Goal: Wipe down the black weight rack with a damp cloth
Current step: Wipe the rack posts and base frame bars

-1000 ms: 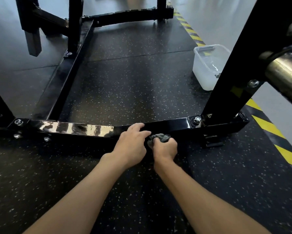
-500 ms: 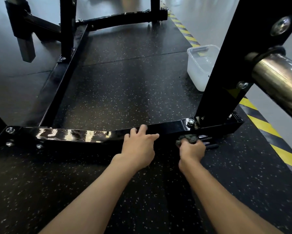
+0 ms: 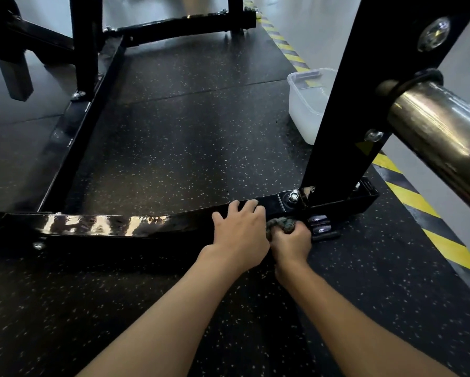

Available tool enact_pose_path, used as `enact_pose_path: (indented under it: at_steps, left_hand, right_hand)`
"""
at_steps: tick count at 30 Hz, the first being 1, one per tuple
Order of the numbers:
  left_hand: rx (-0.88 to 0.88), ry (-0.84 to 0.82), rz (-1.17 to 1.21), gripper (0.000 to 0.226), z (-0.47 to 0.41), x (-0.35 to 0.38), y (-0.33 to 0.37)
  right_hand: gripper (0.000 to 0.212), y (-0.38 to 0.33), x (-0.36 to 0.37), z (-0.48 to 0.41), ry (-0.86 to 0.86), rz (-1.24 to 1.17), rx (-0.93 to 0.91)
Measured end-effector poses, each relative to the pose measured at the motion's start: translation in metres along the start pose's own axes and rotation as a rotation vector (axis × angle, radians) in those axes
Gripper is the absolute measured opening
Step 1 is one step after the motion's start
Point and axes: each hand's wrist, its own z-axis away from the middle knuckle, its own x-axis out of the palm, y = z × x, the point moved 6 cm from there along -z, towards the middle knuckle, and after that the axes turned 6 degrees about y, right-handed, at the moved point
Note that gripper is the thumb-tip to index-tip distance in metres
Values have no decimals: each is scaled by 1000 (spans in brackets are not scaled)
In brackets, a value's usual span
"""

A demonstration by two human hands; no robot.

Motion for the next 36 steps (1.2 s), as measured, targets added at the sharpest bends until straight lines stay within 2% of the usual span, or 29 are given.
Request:
enact_pose_path:
  at_steps: [3, 5, 9, 12, 14, 19, 24, 28, 29, 33, 36]
  left_hand:
    - [31, -21, -73, 72, -1, 3, 3]
    - [21, -17, -130, 67, -5, 4, 9]
    - [0, 62, -103, 49, -9, 1, 19]
    - [18, 48, -125, 53, -8, 6, 17]
    - [14, 44, -130, 54, -7, 6, 19]
    - [19, 46, -134, 52, -8, 5, 21]
    - [10, 38, -146, 58, -10, 7, 21]
    - [20, 43, -156, 61, -11, 8, 22]
    - [24, 45, -165, 64, -11, 8, 20]
    - [20, 20, -172, 66, -12, 8, 20]
    - [24, 17, -176, 67, -10, 7, 20]
  right_hand:
    - [12, 0, -27, -33, 163, -150, 64]
    - [9, -5, -42, -42, 255, -154, 79]
    - [8, -12, -38, -32, 148, -51, -50]
    - [15, -16, -67, -66, 300, -129, -11]
    - [12, -18, -86, -84, 373, -123, 17]
    - [12, -12, -76, -76, 236, -46, -23]
    - [16, -16, -100, -104, 384, -115, 84]
    - [13, -2, -68, -82, 194, -91, 106]
    - [13, -1, -68, -84, 190, -105, 112]
    - [14, -4, -79, -87, 311, -190, 120]
    - [19, 4, -42, -56, 147, -112, 106]
